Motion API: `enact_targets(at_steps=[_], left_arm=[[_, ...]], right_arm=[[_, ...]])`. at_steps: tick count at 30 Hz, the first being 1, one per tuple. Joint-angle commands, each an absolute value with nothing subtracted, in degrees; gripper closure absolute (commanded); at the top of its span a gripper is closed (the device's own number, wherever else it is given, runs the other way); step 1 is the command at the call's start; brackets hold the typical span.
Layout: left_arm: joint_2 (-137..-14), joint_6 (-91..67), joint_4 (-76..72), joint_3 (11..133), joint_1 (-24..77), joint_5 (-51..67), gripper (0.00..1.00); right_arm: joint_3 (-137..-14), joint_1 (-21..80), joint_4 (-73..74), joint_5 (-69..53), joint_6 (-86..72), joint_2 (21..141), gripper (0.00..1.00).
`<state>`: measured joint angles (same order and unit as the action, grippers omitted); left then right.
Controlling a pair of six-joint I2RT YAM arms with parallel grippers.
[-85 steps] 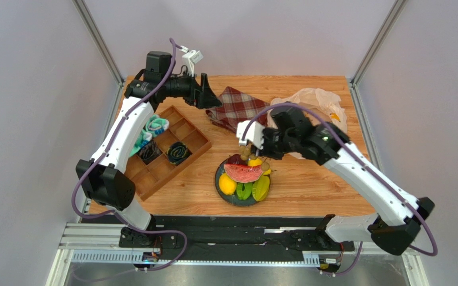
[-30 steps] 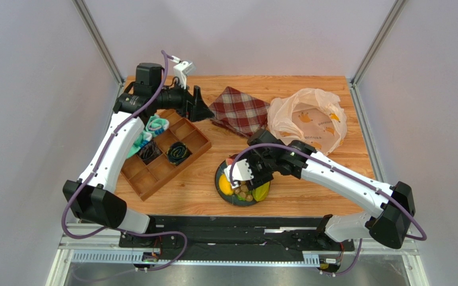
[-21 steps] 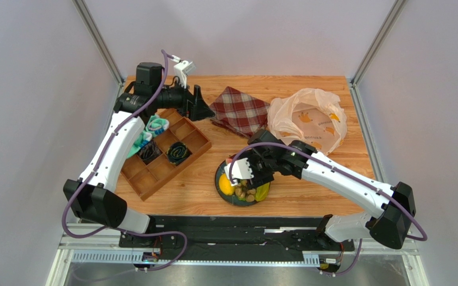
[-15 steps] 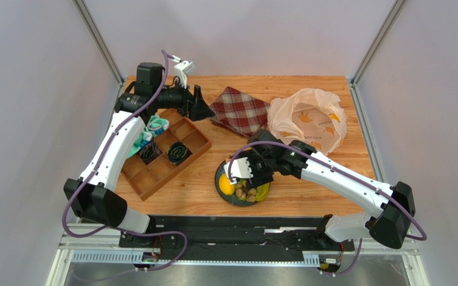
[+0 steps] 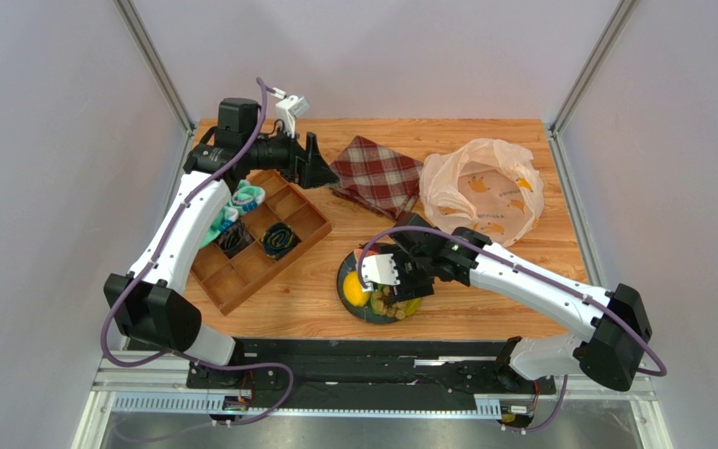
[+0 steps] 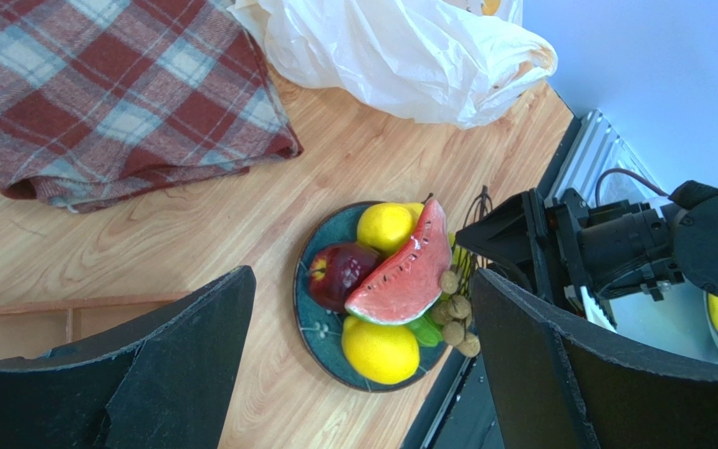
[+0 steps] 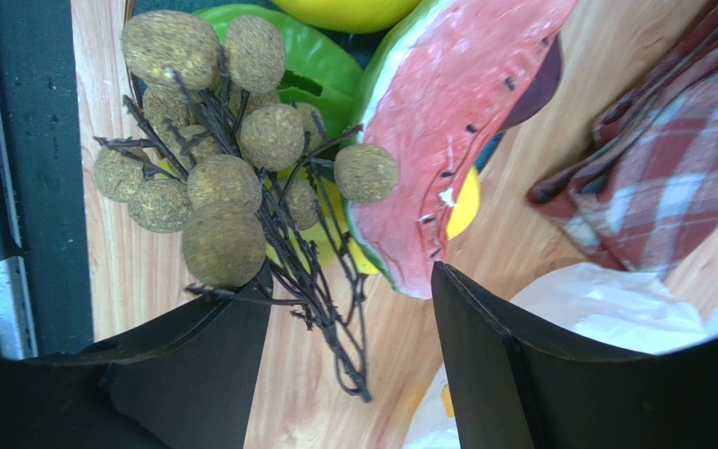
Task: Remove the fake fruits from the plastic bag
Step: Place the fake fruit on the plate.
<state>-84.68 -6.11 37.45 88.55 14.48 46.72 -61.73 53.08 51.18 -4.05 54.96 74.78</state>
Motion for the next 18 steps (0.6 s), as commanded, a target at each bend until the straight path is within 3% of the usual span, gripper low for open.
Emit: enact_targets(at_steps=[1, 10, 18], left_arm=[[-84.5, -6.4, 35.8, 88.5, 14.1, 48.4, 0.06], [-84.9, -6.4, 36.1, 89.8, 14.1, 48.5, 0.06], [-84.6, -5.6, 36.3, 89.9, 14.1, 49.6, 0.06]], right_arm=[[-61.5, 53.3, 49.2, -2.6, 50.7, 73.2, 0.32], [-64.9, 53.3, 54.1, -0.1, 51.8, 71.5, 0.32], [-61.8, 51.4, 61.2, 3.9, 58.4, 62.5, 0.29]])
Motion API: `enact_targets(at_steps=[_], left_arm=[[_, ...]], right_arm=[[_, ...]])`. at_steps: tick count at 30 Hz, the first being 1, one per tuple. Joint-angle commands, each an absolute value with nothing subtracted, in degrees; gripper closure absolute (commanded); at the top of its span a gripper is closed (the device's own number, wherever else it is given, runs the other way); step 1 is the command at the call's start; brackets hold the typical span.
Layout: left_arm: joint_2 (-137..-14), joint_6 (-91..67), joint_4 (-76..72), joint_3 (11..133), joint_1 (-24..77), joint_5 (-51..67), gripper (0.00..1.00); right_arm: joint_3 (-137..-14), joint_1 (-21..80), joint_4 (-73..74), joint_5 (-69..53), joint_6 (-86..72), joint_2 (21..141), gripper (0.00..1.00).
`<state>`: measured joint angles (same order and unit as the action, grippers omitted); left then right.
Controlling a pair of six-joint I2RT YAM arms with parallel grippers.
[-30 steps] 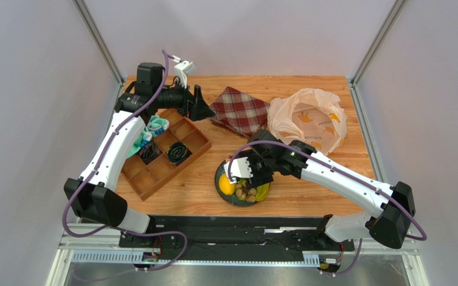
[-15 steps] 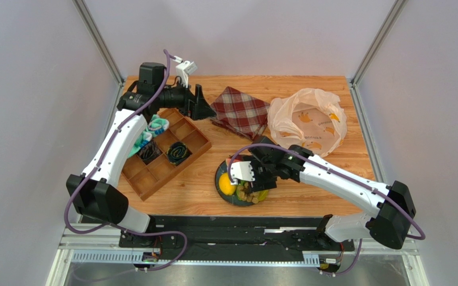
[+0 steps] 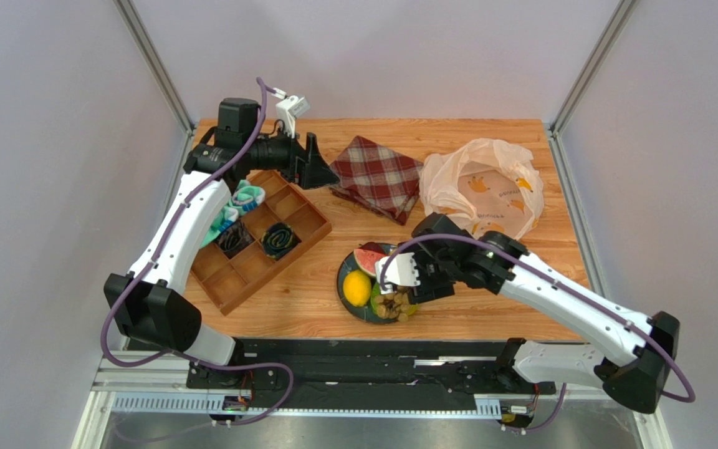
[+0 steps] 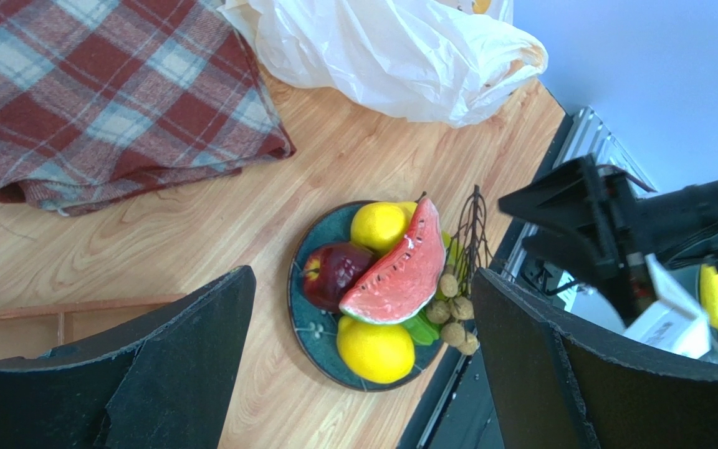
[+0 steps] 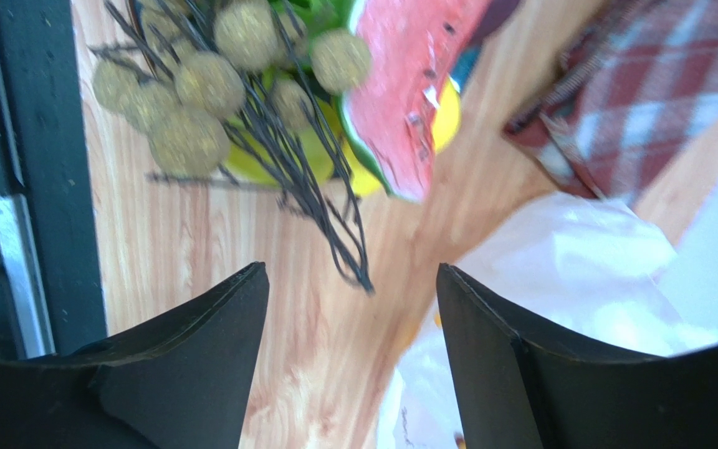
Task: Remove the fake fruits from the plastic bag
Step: Place the fake fruit on the plate, then adjust the plastic bag at the center of the board.
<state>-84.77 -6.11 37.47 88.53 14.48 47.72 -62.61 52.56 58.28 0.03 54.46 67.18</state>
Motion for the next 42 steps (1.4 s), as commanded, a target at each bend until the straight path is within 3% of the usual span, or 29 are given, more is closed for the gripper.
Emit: enact_targets(at_steps=[1, 7, 12, 16, 20, 26, 35, 42], left_arm=[[-84.6, -5.6, 36.3, 90.1, 14.1, 49.5, 0.06], [-84.5, -4.9, 36.8, 90.6, 14.1, 48.9, 0.05], [-84.4, -4.7, 37.4, 90.8, 14.1, 48.8, 0.05], [-84.4, -4.5, 37.6, 90.7, 14.1, 48.6, 0.05], [-84.6, -4.0, 38.3, 91.1, 14.1, 48.3, 0.05], [-82.8, -1.1, 41.6, 91.2, 14.1, 40.3, 0.01], [-78.9, 5.0, 44.8, 91.0, 13.8, 36.4, 0.01], [-77.4, 6.0, 45.3, 89.7, 12.9, 34.0, 0.01]], right_arm=[[-61.5, 50.8, 61.2, 4.5, 58.8, 62.2, 0.28], [-67.7, 42.1, 61.0, 0.1, 52.0, 67.5, 0.28], [-75.5, 38.9, 70.6, -7.5, 47.3, 72.2, 0.28], [-69.2, 39.5, 69.3, -10.1, 50.4, 66.4, 0.26], [-64.1, 39.0, 60.6, -3.9, 48.2, 63.3, 0.23], [-68.6, 34.5, 60.7, -7.0, 39.8, 72.1, 0.27], [-81.3, 15.4, 61.4, -15.8, 36.9, 88.5, 0.28], [-100.0, 8.0, 55.1, -4.2, 25.5, 100.3, 0.28]])
